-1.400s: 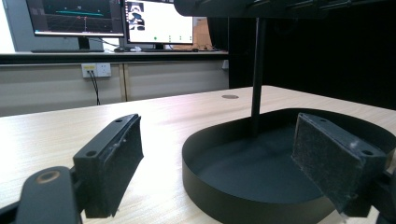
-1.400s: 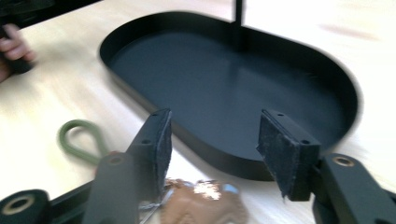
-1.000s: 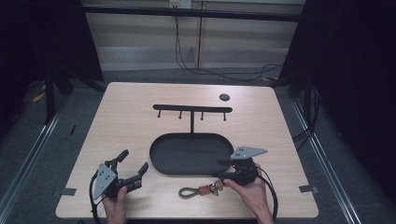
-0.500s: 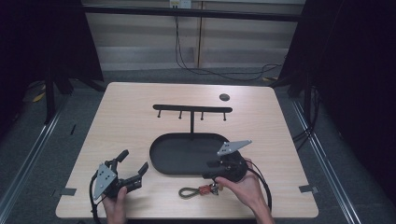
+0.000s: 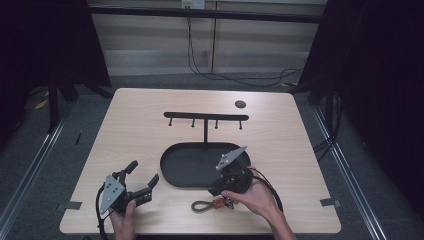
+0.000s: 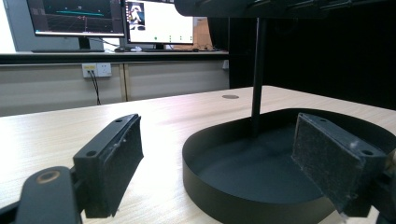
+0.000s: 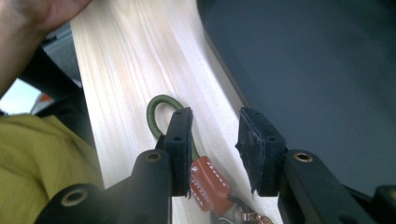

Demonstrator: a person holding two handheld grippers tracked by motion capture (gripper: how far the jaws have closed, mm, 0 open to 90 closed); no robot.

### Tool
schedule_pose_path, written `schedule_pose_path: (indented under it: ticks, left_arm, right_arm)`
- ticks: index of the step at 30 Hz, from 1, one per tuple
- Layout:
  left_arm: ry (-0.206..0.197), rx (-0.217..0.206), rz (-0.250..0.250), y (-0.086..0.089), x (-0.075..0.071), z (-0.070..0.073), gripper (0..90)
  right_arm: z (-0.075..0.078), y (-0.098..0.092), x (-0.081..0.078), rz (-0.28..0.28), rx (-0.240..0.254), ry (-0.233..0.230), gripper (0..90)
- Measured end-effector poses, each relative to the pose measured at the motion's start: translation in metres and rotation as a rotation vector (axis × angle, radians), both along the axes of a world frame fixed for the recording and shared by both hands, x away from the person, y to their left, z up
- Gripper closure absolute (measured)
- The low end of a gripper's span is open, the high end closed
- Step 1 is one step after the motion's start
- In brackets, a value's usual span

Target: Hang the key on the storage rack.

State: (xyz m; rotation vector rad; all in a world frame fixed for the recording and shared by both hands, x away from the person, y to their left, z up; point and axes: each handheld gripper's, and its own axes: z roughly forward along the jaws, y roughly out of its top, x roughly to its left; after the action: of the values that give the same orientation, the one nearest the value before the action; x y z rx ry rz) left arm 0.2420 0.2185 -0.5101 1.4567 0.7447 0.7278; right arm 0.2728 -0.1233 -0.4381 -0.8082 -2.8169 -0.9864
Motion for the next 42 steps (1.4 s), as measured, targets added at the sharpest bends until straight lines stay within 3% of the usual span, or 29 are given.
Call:
schedule_pose_path:
  ticks: [6,11,16,22,23,26,29,39,42]
  left_arm:
    - [0.0,0.0,0.0,0.0,0.0,0.0,15.8]
    - [0.0,0.0,0.0,0.0,0.0,0.0,15.8]
    - [0.001,0.0,-0.003,0.0,0.0,0.0,15.8]
    - [-0.001,-0.001,-0.003,0.0,0.0,0.0,15.8]
    - [0.001,-0.002,-0.003,0.0,0.0,0.0,15.8]
    - [0.002,-0.001,-0.006,0.0,0.0,0.0,15.8]
    - [0.0,0.0,-0.003,0.0,0.0,0.0,15.9]
    - [0.003,-0.012,-0.002,0.001,0.0,0.0,15.8]
    - [0.003,-0.012,-0.003,0.001,0.0,0.0,15.8]
  right_arm:
    - [0.001,0.011,0.003,0.045,-0.032,0.02,61.9]
    - [-0.001,0.023,0.006,0.059,-0.084,0.024,52.6]
    - [-0.004,0.031,0.01,0.099,-0.123,0.048,56.3]
    - [-0.004,0.044,0.012,0.16,-0.159,0.071,66.9]
    - [-0.005,0.046,0.012,0.174,-0.171,0.098,67.9]
    - [-0.012,0.054,0.011,0.213,-0.246,0.119,71.2]
    - [-0.016,0.058,0.01,0.232,-0.28,0.135,74.6]
    - [-0.019,0.065,0.015,0.265,-0.38,0.136,77.3]
    - [-0.022,0.066,0.017,0.27,-0.388,0.134,77.6]
